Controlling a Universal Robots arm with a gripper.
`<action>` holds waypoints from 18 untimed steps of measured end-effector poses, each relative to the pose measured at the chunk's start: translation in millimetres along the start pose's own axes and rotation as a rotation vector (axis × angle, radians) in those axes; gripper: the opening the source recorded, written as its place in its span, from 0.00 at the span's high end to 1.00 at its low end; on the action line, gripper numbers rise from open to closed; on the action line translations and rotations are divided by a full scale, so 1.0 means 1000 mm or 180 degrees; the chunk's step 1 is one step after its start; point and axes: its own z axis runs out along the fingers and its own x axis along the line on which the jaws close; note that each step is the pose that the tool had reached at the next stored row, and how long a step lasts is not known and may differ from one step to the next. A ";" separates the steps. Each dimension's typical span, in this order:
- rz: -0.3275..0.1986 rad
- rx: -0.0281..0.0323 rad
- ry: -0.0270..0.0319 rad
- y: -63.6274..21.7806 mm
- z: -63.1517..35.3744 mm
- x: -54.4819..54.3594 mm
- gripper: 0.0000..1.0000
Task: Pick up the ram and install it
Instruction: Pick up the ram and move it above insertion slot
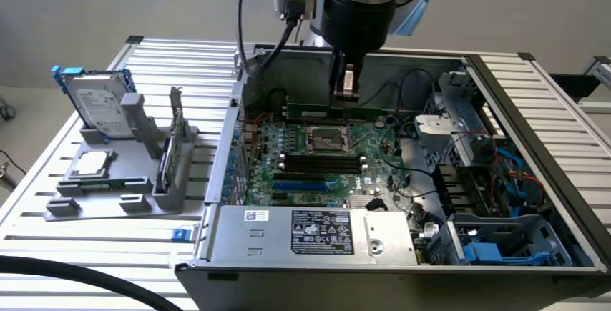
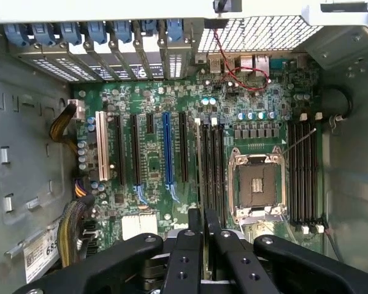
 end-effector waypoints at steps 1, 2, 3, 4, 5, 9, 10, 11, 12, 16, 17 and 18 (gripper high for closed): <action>0.0012 0.0000 0.0000 0.0000 0.0018 -0.001 0.86; 0.0020 0.0001 -0.0001 0.0000 0.0034 -0.002 0.86; 0.0024 0.0001 -0.0001 0.0000 0.0048 -0.003 0.86; 0.0028 0.0002 -0.0002 0.0000 0.0061 -0.004 0.86; 0.0032 0.0002 -0.0002 0.0000 0.0073 -0.005 0.86; 0.0046 0.0038 -0.0005 0.0002 0.0107 -0.009 0.86; 0.0048 0.0054 -0.0007 0.0004 0.0115 -0.009 0.86; 0.0050 0.0070 -0.0008 0.0011 0.0126 -0.009 0.86; 0.0052 0.0084 -0.0009 0.0022 0.0138 -0.009 0.86; 0.0057 0.0124 -0.0012 0.0090 0.0203 -0.008 0.86; 0.0057 0.0133 -0.0013 0.0107 0.0221 -0.008 0.86; 0.0057 0.0143 -0.0013 0.0116 0.0236 -0.009 0.86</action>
